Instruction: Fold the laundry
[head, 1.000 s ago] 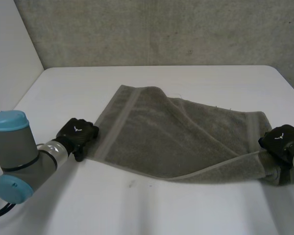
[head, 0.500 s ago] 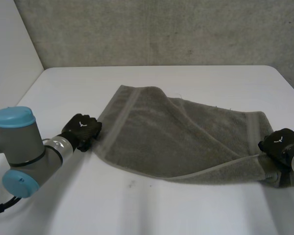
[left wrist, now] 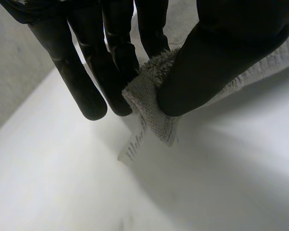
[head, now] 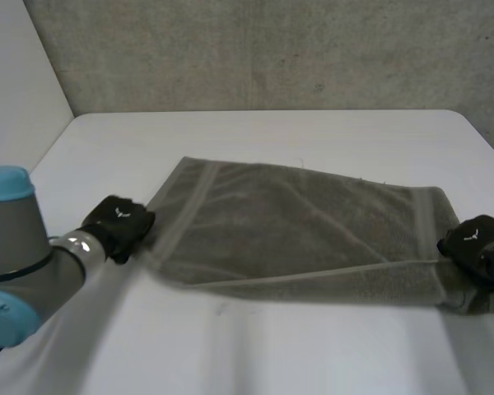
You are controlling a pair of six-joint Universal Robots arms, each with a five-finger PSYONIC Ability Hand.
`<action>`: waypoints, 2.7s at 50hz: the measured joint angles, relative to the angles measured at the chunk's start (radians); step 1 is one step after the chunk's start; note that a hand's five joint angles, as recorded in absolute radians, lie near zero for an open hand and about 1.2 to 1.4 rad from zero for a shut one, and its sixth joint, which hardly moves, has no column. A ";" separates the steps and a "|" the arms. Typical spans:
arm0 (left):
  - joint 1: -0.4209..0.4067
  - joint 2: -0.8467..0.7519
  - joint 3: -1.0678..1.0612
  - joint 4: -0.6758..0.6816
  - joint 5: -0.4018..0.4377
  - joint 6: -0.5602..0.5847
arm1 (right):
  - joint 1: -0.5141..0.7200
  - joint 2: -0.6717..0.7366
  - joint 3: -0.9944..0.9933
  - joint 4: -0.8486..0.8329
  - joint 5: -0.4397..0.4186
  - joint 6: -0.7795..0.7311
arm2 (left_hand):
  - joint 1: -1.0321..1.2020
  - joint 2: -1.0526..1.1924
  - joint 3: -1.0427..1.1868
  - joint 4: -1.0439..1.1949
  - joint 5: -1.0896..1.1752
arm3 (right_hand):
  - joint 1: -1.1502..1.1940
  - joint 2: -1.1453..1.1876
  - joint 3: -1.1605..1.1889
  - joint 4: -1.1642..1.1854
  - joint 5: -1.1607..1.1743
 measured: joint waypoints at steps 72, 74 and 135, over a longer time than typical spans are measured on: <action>-0.091 -0.551 0.884 -0.259 -0.182 -0.101 | 0.196 0.613 -0.742 -0.317 0.233 0.037 | -0.012 -0.084 -0.067 -0.076 -0.037 | -0.010 -0.010 -0.003 -0.003 -0.002; -0.093 -0.547 0.880 -0.258 -0.182 -0.099 | 0.204 0.612 -0.740 -0.316 0.236 0.037 | -0.372 -0.444 -0.434 -0.421 -0.381 | -0.370 -0.393 -0.389 -0.369 -0.349; -0.048 0.181 -0.059 0.294 -0.212 -0.417 | -0.064 0.193 -0.004 -0.441 -0.102 0.270 | -0.954 -1.023 -1.016 -1.027 -0.977 | -0.461 -0.592 -0.600 -0.605 -0.611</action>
